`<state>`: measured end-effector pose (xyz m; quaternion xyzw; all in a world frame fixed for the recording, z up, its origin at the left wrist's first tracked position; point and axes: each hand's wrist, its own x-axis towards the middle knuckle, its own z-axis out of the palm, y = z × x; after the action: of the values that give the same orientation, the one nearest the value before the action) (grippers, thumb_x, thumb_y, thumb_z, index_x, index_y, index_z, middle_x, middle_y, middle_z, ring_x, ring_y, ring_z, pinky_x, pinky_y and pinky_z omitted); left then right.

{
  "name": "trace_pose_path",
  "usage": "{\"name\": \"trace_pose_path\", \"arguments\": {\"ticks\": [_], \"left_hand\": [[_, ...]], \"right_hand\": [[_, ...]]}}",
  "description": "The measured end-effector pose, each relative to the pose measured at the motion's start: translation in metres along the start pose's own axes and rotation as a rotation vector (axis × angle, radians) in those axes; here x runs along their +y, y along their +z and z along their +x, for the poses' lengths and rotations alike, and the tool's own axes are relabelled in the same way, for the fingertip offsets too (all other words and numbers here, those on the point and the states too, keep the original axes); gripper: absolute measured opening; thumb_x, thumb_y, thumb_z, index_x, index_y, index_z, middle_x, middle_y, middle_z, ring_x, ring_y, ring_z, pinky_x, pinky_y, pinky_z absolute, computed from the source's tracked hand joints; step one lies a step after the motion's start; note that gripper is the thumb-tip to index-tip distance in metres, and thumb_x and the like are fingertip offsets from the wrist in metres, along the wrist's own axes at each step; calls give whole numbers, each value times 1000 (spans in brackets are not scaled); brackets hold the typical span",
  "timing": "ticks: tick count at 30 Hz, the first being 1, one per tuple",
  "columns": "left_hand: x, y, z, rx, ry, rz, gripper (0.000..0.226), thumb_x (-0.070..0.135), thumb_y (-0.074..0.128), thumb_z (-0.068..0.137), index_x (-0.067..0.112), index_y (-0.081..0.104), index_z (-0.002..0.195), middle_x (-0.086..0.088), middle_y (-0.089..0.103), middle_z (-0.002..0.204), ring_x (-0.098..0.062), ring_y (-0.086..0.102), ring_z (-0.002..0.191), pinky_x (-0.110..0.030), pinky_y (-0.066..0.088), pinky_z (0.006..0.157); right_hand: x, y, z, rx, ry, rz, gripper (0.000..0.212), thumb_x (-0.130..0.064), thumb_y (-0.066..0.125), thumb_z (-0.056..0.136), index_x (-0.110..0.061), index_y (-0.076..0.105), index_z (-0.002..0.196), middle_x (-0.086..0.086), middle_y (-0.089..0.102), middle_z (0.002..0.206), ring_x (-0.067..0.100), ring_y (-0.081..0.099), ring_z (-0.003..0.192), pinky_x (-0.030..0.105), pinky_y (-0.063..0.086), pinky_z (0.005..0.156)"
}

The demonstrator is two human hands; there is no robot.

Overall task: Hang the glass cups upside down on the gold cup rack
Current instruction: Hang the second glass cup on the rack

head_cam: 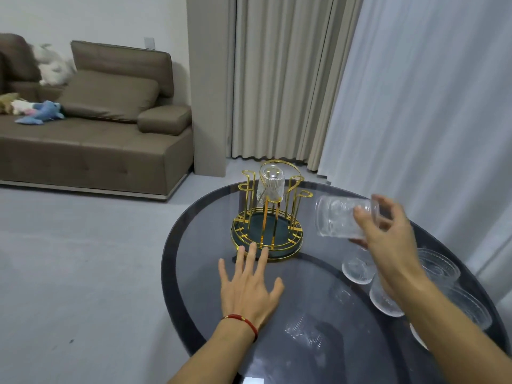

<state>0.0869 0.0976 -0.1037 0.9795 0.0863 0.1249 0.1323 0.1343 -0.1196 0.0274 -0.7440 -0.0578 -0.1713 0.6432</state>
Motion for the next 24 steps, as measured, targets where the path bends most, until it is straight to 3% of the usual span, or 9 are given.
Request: {"name": "trace_pose_path", "arguments": {"ticks": [5,12,16,18,21,24], "left_hand": [[-12,9,12,-16,36,84,77,70,8,90,38,-12,157,1,-11,169,-24,-16,153,-63,-10,119],[-13,17,13,9,32,-14,76,67,16,90,41,-11,156,3,-13,168,-22,-18,153,-60,-9,121],[-13,16,13,20,26,-38,75,65,17,91,42,-13,156,5,-15,168,-22,-18,152,-61,-10,120],[-12,15,13,30,28,-25,76,65,19,91,41,-10,156,4,-14,168,-23,-17,153,-63,-15,118],[-11,12,13,39,34,-34,78,64,20,87,41,-4,158,3,-7,169,-25,-12,154,-65,-18,115],[-12,13,13,29,35,-44,80,65,23,86,42,-6,157,4,-7,170,-24,-11,154,-66,-18,115]], "right_hand": [[-38,31,55,96,70,125,64,-40,80,86,-17,52,138,10,60,134,23,70,110,43,64,85],[-83,82,95,64,55,229,64,-43,80,80,-16,54,132,2,58,127,22,67,108,34,66,71],[-98,116,112,-34,-79,121,60,-45,76,86,-15,54,134,8,60,131,23,68,109,39,66,78],[-104,137,119,-82,-126,20,63,-46,74,87,-14,53,138,8,59,134,26,65,117,45,63,89],[-111,171,124,-119,-249,-242,71,-47,73,87,-14,53,145,7,58,144,26,57,130,47,50,108],[-109,199,126,-225,-367,-511,71,-47,71,87,-11,52,146,10,60,145,28,55,134,44,44,113]]}}
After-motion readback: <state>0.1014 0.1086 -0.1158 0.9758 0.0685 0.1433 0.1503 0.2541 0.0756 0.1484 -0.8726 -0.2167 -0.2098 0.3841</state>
